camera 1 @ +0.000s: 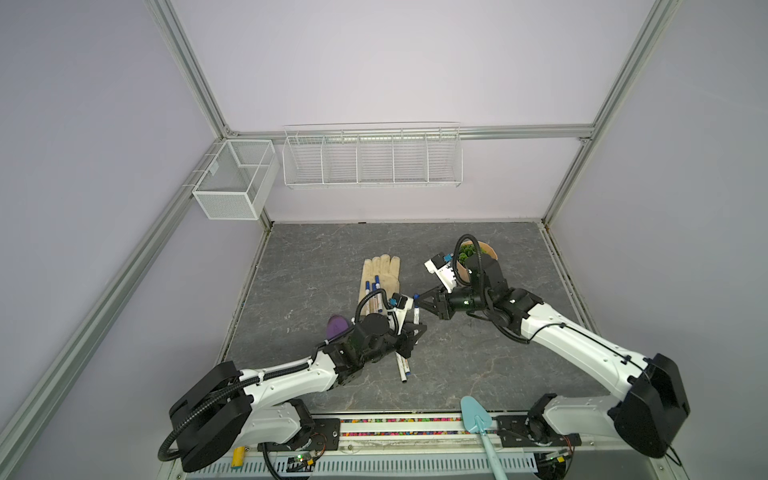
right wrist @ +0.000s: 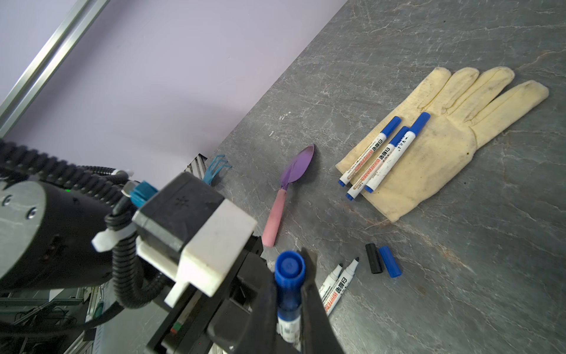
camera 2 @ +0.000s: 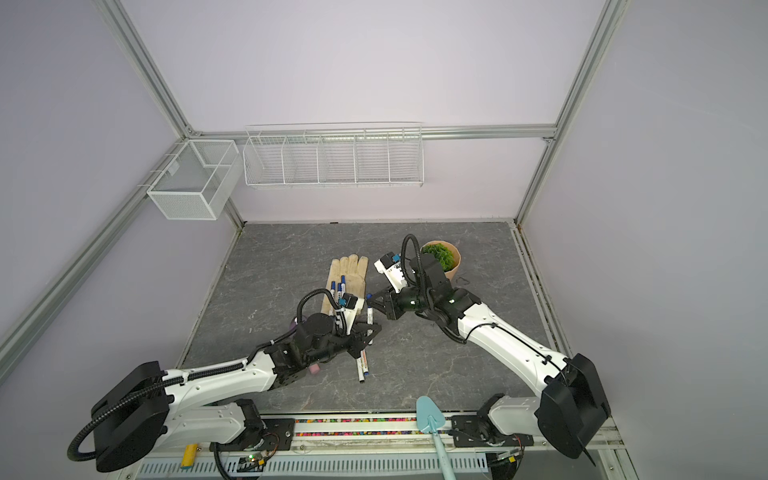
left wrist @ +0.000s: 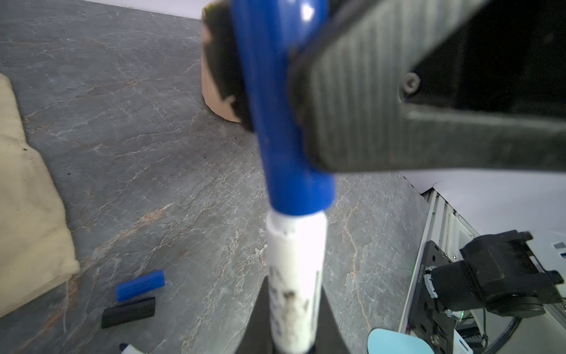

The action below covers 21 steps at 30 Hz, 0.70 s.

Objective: Insert the pens into the pen caps
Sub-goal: 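Lower the blue cap onto the marker tip held by the left gripper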

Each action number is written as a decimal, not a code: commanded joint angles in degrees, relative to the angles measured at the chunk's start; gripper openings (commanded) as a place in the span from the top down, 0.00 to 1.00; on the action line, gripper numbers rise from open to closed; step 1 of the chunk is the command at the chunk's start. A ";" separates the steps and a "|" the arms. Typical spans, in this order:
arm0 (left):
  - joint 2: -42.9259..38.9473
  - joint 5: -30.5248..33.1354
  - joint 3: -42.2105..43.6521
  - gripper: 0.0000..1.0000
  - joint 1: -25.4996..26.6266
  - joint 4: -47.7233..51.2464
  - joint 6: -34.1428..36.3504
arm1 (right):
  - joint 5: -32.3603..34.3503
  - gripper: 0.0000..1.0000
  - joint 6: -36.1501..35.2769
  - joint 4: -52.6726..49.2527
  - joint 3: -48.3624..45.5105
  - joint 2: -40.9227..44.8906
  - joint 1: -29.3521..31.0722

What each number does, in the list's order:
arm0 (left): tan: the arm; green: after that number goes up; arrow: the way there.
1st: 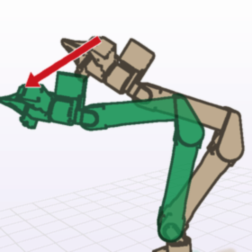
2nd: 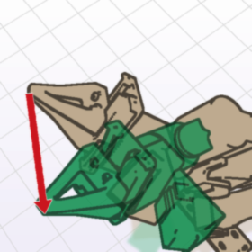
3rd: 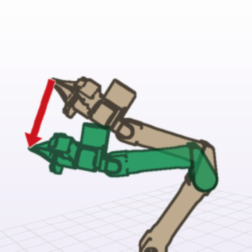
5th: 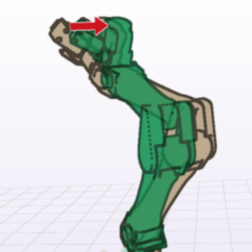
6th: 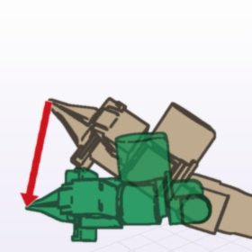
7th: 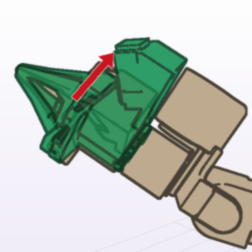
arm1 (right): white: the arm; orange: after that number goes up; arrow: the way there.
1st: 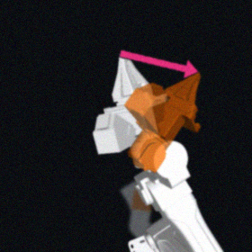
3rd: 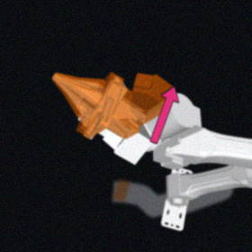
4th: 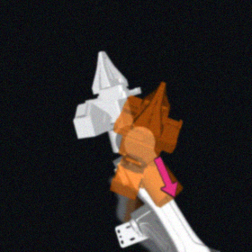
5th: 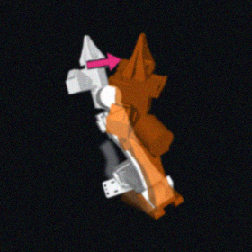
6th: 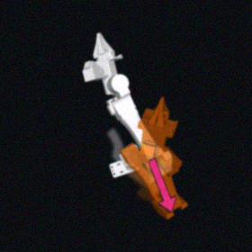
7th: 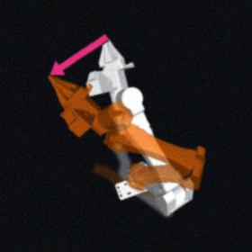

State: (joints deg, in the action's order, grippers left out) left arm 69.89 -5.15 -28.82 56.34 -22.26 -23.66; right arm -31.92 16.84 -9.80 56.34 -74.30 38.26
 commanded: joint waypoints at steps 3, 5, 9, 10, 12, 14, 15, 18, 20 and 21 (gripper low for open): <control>-1.25 5.27 -4.77 1.00 -1.76 -8.07 0.11 | -15.40 0.93 0.35 -11.92 -3.99 1.69 2.96; -1.18 5.05 -5.11 1.00 -1.76 -8.06 0.06 | -14.62 0.93 0.22 -12.71 -4.38 1.71 3.02; -1.01 5.19 -5.75 1.00 -1.76 -7.17 0.34 | -13.65 0.93 -0.35 -14.54 -4.35 1.19 3.43; -1.05 5.38 -6.01 1.00 -1.76 -6.63 0.63 | -13.48 0.93 -0.64 -15.07 -4.22 1.09 3.51; -1.07 6.23 -6.31 1.00 -1.76 -5.56 1.43 | -13.37 0.93 -0.72 -15.70 -4.22 0.87 3.55; -1.14 7.74 -6.88 1.00 -1.76 -3.80 2.68 | -12.91 0.93 -0.90 -17.26 -3.85 0.37 3.73; -1.22 8.59 -7.18 1.00 -1.76 -2.74 3.18 | -12.90 0.93 -0.95 -17.72 -3.78 0.27 3.80; -1.27 9.77 -8.30 1.00 -1.76 -0.22 5.69 | -12.92 0.93 -0.94 -18.23 -4.13 0.23 4.06; -1.12 9.94 -8.84 1.00 -1.76 0.51 7.44 | -13.03 0.93 -1.11 -18.57 -4.17 0.39 4.23; -1.03 10.16 -9.05 1.00 -1.73 0.85 7.88 | -13.16 0.93 -1.16 -18.66 -4.22 0.31 4.30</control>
State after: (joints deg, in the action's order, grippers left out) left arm 69.73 -4.45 -31.33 56.69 -13.37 -17.30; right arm -32.45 16.29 -12.86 54.96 -73.14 38.24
